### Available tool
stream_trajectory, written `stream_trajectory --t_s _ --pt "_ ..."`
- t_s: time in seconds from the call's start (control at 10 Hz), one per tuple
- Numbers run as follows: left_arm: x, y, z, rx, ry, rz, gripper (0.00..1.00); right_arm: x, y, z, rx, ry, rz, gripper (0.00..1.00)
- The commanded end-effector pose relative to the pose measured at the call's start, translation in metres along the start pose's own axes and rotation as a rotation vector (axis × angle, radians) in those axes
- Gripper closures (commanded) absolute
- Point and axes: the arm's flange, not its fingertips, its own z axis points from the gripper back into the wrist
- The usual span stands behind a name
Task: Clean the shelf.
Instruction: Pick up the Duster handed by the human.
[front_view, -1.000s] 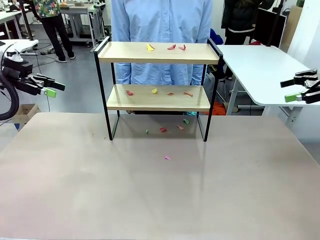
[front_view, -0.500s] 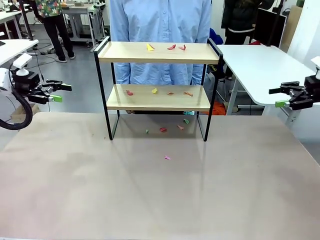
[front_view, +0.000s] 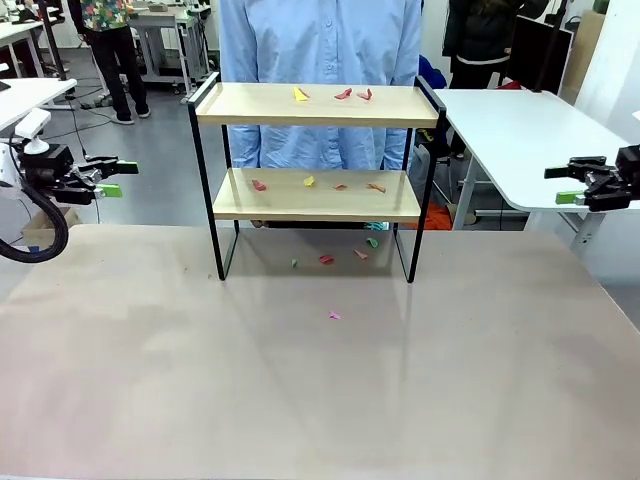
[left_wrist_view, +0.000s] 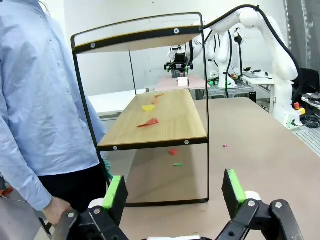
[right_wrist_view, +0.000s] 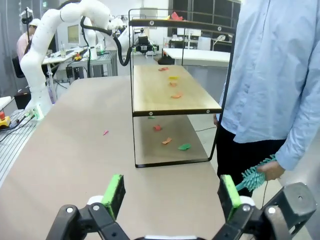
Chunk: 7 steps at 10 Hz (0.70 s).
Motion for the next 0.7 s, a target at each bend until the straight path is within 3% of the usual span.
stream_trajectory --t_s 0.0,0.4,0.6 --pt "0.007 -0.002 0.002 0.007 -0.071 0.016 0.00 0.008 -0.009 -0.001 -0.009 -0.047 -0.028 0.00" --pt "0.013 -0.001 0.009 0.054 -0.119 0.083 0.00 0.003 -0.003 -0.002 -0.011 -0.024 -0.005 0.00" --pt "0.008 -0.002 0.006 0.006 -0.062 0.019 0.00 0.003 -0.003 -0.002 -0.011 -0.024 -0.005 0.00"
